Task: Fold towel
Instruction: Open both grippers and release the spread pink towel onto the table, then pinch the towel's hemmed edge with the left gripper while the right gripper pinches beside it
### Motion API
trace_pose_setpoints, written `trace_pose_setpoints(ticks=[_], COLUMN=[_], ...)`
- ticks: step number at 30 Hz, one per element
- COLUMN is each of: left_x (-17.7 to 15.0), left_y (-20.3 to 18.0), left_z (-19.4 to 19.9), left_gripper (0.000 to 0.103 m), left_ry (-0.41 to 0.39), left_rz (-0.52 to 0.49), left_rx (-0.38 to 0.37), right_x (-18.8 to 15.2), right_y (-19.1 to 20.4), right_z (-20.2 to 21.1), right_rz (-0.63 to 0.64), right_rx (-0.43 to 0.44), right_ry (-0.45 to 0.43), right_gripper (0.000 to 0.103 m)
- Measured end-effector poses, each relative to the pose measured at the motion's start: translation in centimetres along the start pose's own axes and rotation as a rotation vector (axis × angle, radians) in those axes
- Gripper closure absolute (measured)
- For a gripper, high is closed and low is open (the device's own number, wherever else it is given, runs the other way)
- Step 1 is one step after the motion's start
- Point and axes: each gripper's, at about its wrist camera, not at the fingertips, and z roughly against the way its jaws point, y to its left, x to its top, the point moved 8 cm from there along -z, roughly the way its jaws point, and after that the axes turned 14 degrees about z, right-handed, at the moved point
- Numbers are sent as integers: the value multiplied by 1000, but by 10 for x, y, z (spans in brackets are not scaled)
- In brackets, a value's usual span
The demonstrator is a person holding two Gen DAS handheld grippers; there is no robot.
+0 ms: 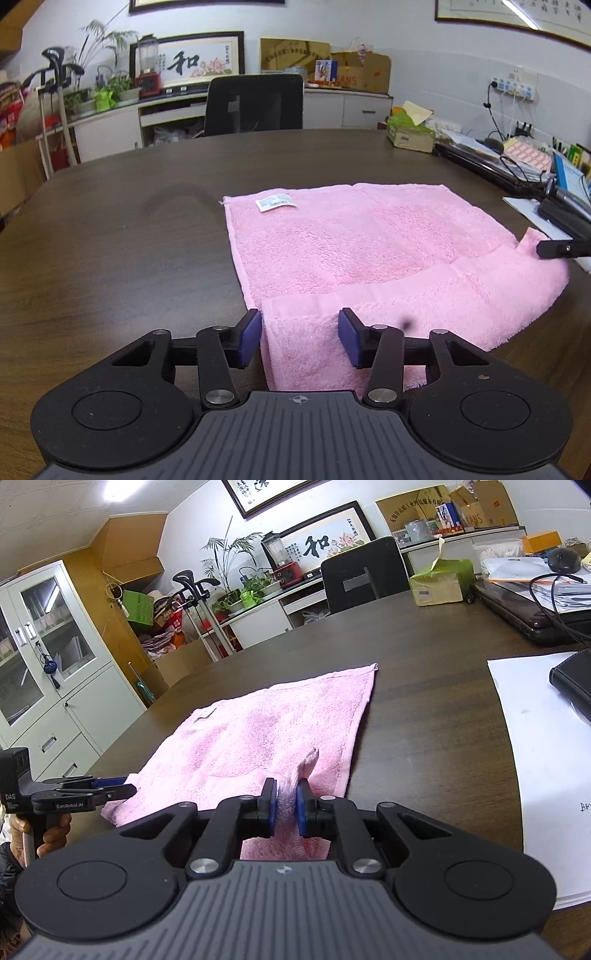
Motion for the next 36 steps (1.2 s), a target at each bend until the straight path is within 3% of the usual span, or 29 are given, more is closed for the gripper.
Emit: trace_pose_setpoints(ticks=[4,12,17,19,22,27,32,34,36], left_x=[-1,-10,-7,-3,1,3,3,0,-2], left_y=[-4,-25,-22,-15,-2,5,1,-4,-9], left_z=[1,8,5,3,-2,-6,-4,-2,0], left_gripper=[58,56,56,44,43,50,59,71,76], left_ry=[-14,-78,-57,-47,-25,13,-7,-14,-21], left_rz=[-42,-219,-172,-121,-34,17,-27,-62,-93], left_rx=[31,82,47,34,9,-36,-16,-21,-22], right_x=[-2,-2,-2,-3,-3,-3,-3,-3,-3], right_y=[0,-1,-2,-1,0,1,1,1,1], right_z=[-1,-3,-3,-3,-3,-2,-2,-2,-2], right_rz=[-5,-5,1,6,15,16,14,13,13], right_rx=[-3,-7,-9,-9,-11,-14,-12,-11,-10], right_ry=[7,16,18,20,25,23,22,20,20], right_gripper=[87,85,80,78,74,72,70,70,69])
